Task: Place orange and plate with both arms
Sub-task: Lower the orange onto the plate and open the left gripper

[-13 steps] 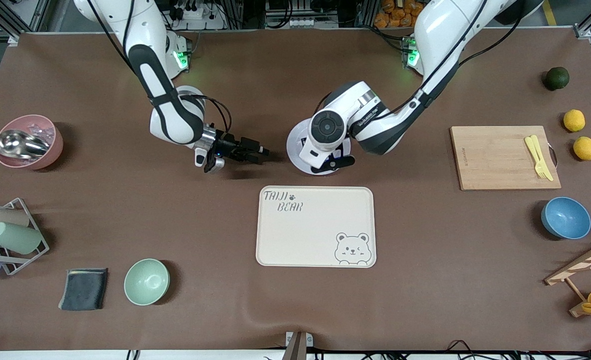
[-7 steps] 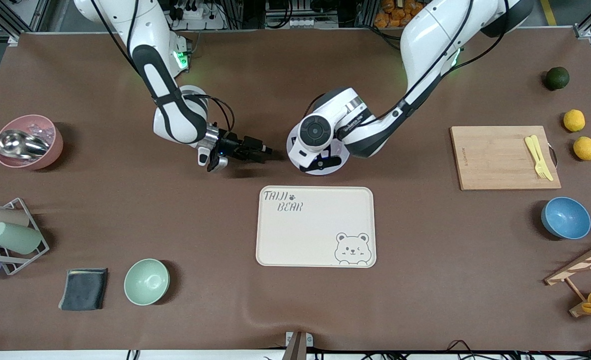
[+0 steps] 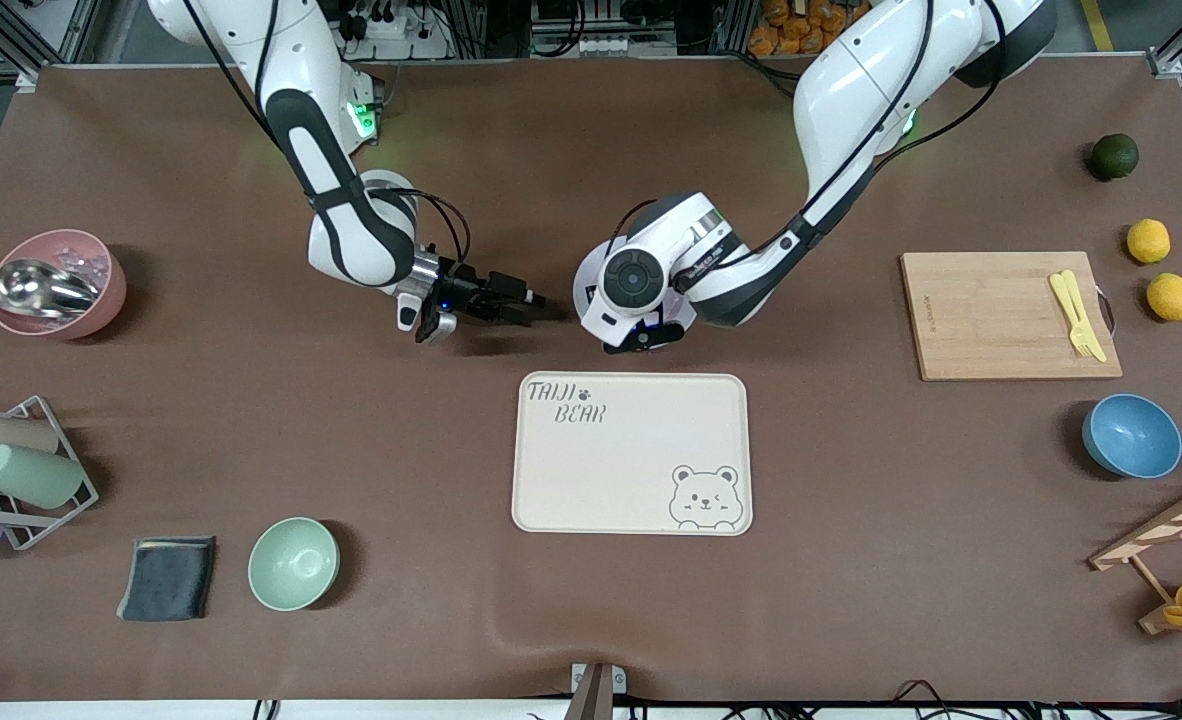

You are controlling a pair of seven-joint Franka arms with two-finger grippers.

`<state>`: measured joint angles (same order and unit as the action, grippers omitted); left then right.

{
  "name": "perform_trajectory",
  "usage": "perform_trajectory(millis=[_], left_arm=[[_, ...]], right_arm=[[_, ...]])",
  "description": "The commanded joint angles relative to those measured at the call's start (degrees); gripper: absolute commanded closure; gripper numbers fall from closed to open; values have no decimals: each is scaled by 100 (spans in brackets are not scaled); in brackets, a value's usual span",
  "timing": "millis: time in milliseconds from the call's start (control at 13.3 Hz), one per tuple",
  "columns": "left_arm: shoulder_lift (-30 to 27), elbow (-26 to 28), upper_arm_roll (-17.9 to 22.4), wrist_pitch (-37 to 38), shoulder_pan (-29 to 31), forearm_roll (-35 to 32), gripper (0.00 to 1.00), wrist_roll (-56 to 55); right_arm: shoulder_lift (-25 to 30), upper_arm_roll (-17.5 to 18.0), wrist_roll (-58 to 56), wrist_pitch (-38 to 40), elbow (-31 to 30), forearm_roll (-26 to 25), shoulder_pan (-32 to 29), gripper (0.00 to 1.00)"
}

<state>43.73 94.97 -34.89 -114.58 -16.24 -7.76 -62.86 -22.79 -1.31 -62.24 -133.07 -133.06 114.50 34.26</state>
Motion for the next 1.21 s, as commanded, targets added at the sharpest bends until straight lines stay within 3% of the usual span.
perform_trajectory(millis=[0,75,151,452,753,1130], left_arm=[[39,-110,368,-38,-448,29,78,-42],[39,-110,413,-38,-502,29,27,-42],[39,-110,422,-38,-511,21,0,-42],[-197,-93,413,94,-415,29,0,-164],[-1356,-137,413,753,-196,117,0,-218],[-2279,-145,396,1166,577,38,0,395]], right_arm=[[21,-45,-113,-17,8,187,107,6],[21,-45,-113,-17,8,187,107,6],[21,-45,-113,-17,8,187,116,6],[21,-45,-121,-26,8,301,212,6],[21,-45,-121,-17,26,406,318,9],[-111,-36,-104,27,69,503,450,20]])
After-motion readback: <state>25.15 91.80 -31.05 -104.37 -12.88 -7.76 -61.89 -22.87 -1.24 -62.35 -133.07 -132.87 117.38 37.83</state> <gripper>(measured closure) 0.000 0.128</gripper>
